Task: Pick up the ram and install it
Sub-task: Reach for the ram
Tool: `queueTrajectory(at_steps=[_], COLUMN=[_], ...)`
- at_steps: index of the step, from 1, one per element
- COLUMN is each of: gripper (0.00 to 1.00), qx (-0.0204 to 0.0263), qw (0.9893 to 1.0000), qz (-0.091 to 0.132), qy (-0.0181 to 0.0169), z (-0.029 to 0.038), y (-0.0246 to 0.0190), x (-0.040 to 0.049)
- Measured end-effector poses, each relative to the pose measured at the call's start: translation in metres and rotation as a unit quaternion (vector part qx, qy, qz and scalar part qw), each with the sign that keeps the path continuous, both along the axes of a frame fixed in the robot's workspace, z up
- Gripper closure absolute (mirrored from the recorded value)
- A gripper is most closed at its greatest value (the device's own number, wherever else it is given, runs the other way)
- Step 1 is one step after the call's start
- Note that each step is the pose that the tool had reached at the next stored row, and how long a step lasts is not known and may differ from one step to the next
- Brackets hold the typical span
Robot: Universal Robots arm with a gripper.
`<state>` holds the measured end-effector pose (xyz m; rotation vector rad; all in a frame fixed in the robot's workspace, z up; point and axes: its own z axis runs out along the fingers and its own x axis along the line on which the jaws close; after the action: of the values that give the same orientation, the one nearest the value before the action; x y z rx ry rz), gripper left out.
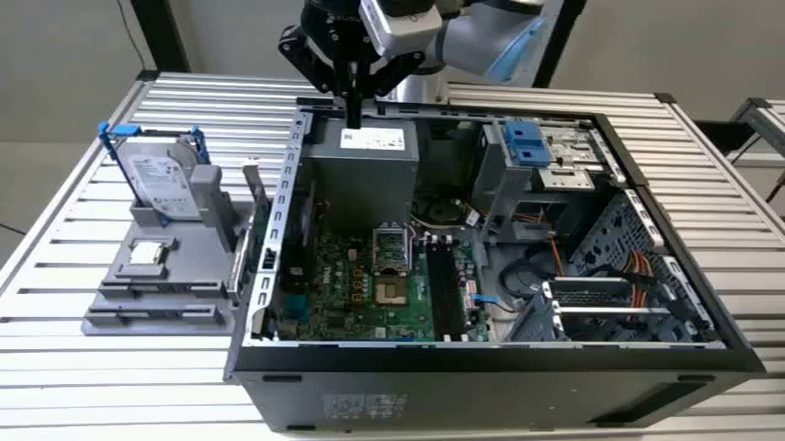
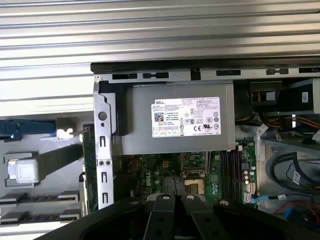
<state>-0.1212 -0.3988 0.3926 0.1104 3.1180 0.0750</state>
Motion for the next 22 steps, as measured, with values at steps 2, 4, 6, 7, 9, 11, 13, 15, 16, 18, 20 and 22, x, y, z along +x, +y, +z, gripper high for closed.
queueTrajectory(at_steps=[2, 4, 6, 7, 9, 11, 13, 15, 16, 18, 20, 22], gripper=[1.0, 1.0, 1.0, 1.0, 1.0, 1.0, 1.0, 1.0, 1.0, 1.0, 1.0, 1.0], qx=[0.0, 0.0, 0.0, 0.0, 0.0, 0.0, 0.0, 0.0, 0.0, 0.0, 0.0, 0.0], qw=[1.0, 1.0, 1.0, 1.0, 1.0, 1.0, 1.0, 1.0, 1.0, 1.0, 1.0, 1.0], qz=[0.0, 0.0, 0.0, 0.0, 0.0, 0.0, 0.0, 0.0, 0.0, 0.0, 0.0, 0.0], qy=[0.0, 0.0, 0.0, 0.0, 0.0, 0.0, 0.0, 0.0, 0.0, 0.0, 0.0, 0.0], z=[0.0, 0.0, 0.0, 0.0, 0.0, 0.0, 0.0, 0.0, 0.0, 0.0, 0.0, 0.0], y=[0.0, 0.0, 0.0, 0.0, 0.0, 0.0, 0.0, 0.0, 0.0, 0.0, 0.0, 0.0], x=[0.0, 0.0, 0.0, 0.0, 0.0, 0.0, 0.0, -0.0002, -0.0004, -0.0014, -0.0031, -0.0053])
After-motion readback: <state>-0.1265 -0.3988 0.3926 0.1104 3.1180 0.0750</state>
